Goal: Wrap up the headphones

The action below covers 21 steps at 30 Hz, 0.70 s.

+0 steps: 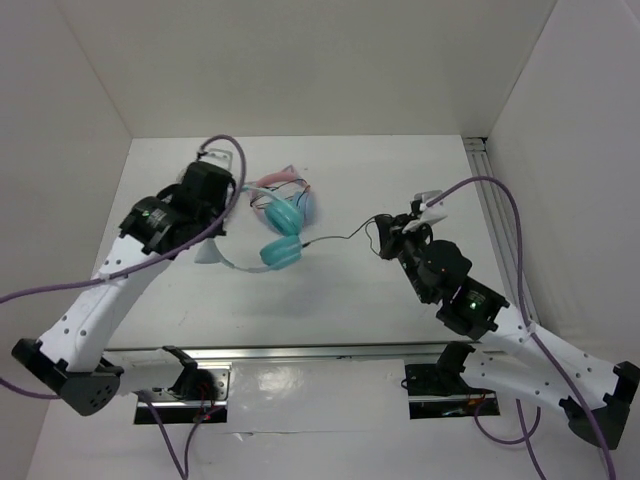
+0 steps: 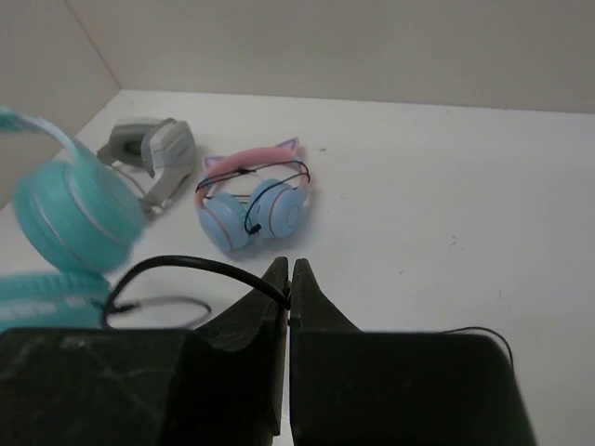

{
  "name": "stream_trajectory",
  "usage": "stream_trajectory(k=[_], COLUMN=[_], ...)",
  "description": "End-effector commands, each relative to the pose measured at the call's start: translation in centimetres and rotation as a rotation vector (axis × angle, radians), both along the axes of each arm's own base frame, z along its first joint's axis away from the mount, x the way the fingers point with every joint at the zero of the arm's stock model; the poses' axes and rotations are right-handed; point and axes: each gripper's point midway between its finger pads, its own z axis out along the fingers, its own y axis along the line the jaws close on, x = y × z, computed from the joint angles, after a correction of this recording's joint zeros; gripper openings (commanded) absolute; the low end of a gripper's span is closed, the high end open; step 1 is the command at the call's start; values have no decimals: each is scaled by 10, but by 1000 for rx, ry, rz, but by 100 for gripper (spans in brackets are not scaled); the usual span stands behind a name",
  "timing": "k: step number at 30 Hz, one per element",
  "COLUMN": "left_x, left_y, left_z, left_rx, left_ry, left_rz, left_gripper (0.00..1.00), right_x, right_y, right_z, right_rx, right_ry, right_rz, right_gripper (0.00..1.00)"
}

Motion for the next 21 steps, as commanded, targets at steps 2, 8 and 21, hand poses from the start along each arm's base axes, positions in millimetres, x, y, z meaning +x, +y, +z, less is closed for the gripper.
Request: stream_trajectory(k=[2,8,21], left_x=[14,-18,-78], left_y=[-62,-136,-191], left_z=[-5,-45,-55], left_rx=[72,290,307], left_ry=[-65,-3,-37], left_rz=[-199,-481,-840], left_gripper=[0,0,0], right_x=[-3,-14,-11], right_y=[-3,33,53], right_z=[36,32,2], right_rx=[-58,-178,-220], right_ry=[5,43,119], right_rz=[4,216,274], right_gripper=[0,0,0])
